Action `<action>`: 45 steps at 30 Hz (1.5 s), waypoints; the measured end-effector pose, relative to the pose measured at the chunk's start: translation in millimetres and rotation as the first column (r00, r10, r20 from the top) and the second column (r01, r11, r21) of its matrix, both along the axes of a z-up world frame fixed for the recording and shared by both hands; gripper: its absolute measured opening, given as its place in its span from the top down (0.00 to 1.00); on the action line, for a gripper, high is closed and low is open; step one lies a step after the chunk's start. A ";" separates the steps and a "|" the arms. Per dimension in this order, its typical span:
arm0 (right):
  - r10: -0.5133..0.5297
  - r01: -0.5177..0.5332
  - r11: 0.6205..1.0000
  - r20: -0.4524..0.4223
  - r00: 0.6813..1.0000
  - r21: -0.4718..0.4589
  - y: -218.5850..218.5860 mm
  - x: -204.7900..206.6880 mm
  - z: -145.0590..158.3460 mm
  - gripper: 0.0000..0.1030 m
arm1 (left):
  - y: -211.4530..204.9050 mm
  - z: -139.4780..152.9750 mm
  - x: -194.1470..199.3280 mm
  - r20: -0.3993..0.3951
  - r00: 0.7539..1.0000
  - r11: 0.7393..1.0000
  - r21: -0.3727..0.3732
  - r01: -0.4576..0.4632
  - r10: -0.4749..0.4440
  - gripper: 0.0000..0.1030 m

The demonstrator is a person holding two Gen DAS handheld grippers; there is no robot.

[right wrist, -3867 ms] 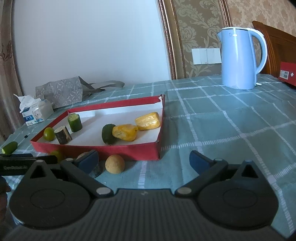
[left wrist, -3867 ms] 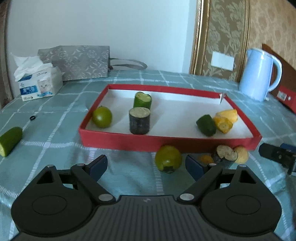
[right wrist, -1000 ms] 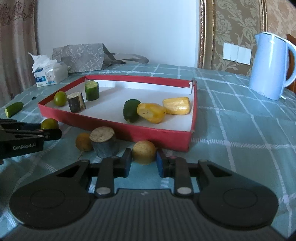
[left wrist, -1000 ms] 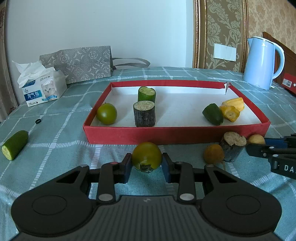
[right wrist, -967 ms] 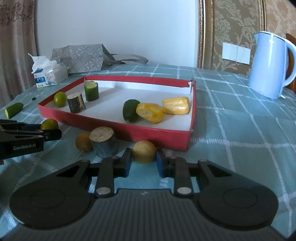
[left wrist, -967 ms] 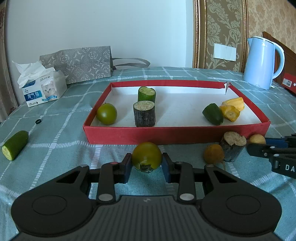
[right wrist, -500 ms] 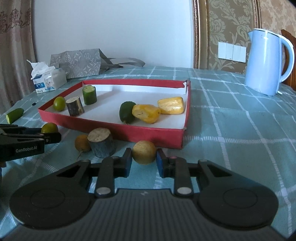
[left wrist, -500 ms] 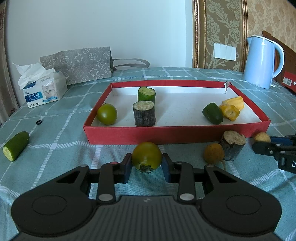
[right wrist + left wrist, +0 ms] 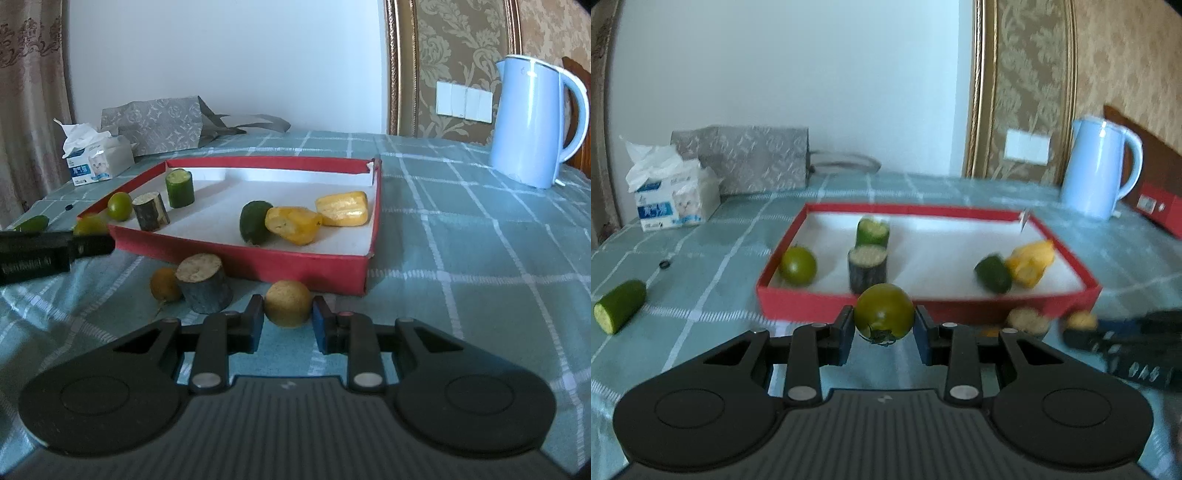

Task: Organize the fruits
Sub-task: 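Carry the green tomato into the tray and open the left gripper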

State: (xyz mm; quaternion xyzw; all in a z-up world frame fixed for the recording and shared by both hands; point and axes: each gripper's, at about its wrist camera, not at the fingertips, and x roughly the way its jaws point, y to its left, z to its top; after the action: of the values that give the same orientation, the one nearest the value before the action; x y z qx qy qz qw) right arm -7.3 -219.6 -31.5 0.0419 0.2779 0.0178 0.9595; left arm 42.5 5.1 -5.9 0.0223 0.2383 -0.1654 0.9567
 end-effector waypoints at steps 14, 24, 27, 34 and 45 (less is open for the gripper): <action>0.016 -0.016 1.000 0.004 1.000 -0.005 1.5 -2.0 0.3 0.74 | -42.7 8.7 33.0 -0.016 0.999 0.999 0.039 0.033 -0.032 0.68; 0.023 -0.023 1.000 -0.011 1.000 0.000 1.6 1.2 -0.9 0.74 | -73.8 -3.4 73.2 -0.059 0.998 0.995 0.102 0.015 -0.009 0.68; 0.026 -0.026 1.000 -0.013 1.000 -0.002 1.6 1.7 -1.2 0.74 | -78.1 -10.9 83.8 -0.080 0.997 0.993 0.120 0.001 0.009 0.68; 0.026 -0.027 1.000 -0.015 1.000 -0.012 3.2 2.3 -0.3 0.74 | -82.4 -19.2 91.0 -0.077 0.997 0.989 0.147 -0.008 0.020 0.68; 0.026 -0.026 1.000 -0.015 1.000 -0.013 3.8 2.7 -0.5 0.74 | -67.0 -19.1 89.3 -0.076 0.995 0.993 0.102 -0.062 0.069 0.23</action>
State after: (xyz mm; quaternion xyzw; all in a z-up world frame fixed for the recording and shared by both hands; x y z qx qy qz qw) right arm -4.6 -215.9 -32.1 0.0320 0.2856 0.0282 0.9574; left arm 131.8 -61.9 -25.0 0.0554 0.2847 -0.1226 0.9491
